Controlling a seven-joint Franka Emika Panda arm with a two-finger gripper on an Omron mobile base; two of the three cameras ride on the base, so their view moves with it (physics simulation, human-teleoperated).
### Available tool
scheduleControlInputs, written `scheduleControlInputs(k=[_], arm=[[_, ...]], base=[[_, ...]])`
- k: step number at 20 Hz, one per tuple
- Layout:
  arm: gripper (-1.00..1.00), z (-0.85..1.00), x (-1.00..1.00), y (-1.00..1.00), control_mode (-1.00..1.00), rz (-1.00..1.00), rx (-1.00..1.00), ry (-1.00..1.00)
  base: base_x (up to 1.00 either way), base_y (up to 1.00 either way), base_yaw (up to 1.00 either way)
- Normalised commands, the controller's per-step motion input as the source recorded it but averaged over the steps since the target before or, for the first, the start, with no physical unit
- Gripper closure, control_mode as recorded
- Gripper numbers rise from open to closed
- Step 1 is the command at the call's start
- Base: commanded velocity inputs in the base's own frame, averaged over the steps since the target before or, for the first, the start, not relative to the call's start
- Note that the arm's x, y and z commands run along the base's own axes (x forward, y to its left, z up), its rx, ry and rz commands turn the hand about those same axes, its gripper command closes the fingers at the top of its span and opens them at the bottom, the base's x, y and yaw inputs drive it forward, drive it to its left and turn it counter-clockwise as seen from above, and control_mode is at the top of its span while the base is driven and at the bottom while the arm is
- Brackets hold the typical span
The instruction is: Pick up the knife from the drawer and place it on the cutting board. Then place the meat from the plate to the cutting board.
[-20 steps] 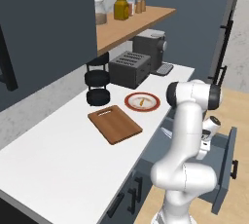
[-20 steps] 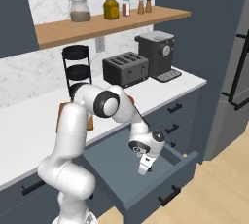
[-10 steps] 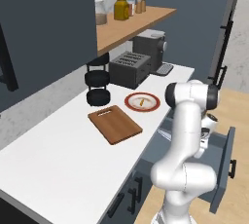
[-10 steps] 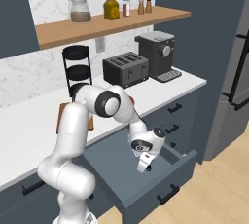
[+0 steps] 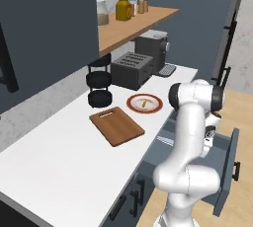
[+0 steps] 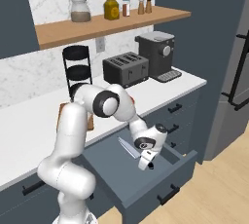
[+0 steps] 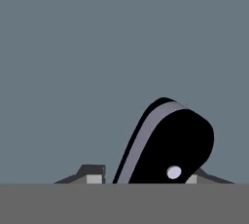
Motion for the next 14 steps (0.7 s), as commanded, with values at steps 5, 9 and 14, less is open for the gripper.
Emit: scheduleControlInputs(k=[5,9,14], arm=[[1.00,0.91,-0.74,0.00,-1.00,-0.02,-0.06,0.00],[1.00,0.85,-0.81,-0.05,-1.00,-0.08,-0.08,0.00],[1.00,0.84,-0.82,0.00,-1.00,-0.15,-0.09,0.00]], base=[[0.00,0.00,0.00],[0.00,0.00,0.00],[0.00,0.00,0.00]])
